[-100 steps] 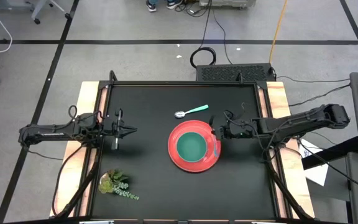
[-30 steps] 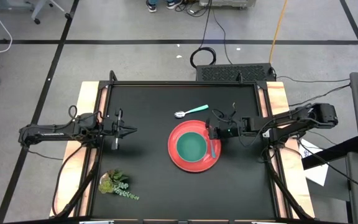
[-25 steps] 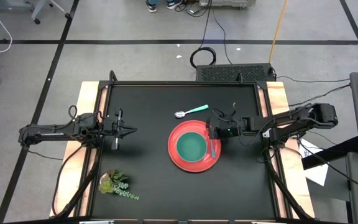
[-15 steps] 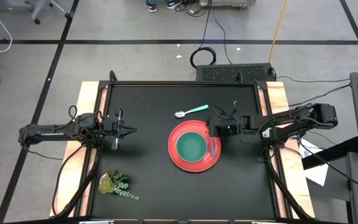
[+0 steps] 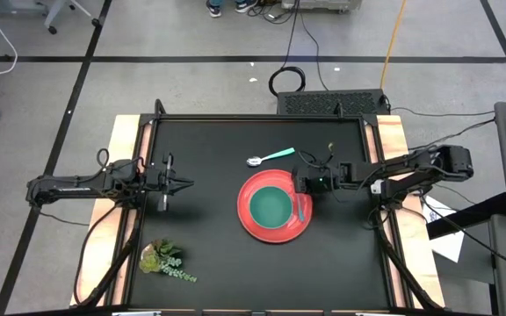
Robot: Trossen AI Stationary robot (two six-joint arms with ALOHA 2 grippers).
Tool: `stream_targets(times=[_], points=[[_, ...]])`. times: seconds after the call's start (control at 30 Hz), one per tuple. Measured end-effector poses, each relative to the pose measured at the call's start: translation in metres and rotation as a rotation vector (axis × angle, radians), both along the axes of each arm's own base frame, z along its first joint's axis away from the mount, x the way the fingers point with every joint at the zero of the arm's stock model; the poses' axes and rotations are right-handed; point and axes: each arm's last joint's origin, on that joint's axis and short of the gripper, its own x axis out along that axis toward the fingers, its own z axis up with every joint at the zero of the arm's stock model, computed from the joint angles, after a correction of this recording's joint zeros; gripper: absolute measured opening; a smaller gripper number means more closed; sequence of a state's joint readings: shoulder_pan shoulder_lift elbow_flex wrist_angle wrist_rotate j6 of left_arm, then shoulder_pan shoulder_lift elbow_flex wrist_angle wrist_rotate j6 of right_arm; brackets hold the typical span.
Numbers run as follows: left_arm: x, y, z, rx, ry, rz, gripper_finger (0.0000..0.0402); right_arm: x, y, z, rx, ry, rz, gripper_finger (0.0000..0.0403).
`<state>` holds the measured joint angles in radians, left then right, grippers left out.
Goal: Set table place
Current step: Put the blue fork on the orange plate to the right of the green bowl
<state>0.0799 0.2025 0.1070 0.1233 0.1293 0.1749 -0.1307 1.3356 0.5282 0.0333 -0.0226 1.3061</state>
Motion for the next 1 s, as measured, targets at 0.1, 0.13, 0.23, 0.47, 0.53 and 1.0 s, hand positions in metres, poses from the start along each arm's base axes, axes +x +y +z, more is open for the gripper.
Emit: stream_targets(times=[0.1, 0.13, 0.23, 0.47, 0.53, 1.0], points=[[0.000, 0.000, 0.000, 0.000, 0.002, 0.000, 0.0033, 0.001, 0.000, -0.003, 0.008, 0.005, 0.006, 0.0000], [0.000, 0.000, 0.000, 0.003, 0.002, 0.000, 0.0033, 0.002, 0.000, -0.005, 0.013, 0.014, 0.006, 0.0000], [0.000, 0.000, 0.000, 0.004, 0.002, 0.000, 0.0033, 0.004, 0.000, -0.008, 0.031, 0.015, 0.021, 0.0000], [0.000, 0.000, 0.000, 0.004, 0.001, 0.000, 0.0033, 0.007, 0.000, -0.011, 0.033, 0.003, 0.035, 0.0000], [0.000, 0.000, 0.000, 0.004, 0.001, 0.000, 0.0033, 0.008, 0.000, -0.014, 0.041, 0.014, 0.038, 0.0000], [0.000, 0.000, -0.002, 0.003, 0.017, 0.000, 0.0033, 0.008, 0.000, -0.021, 0.062, 0.048, 0.041, 0.0000]])
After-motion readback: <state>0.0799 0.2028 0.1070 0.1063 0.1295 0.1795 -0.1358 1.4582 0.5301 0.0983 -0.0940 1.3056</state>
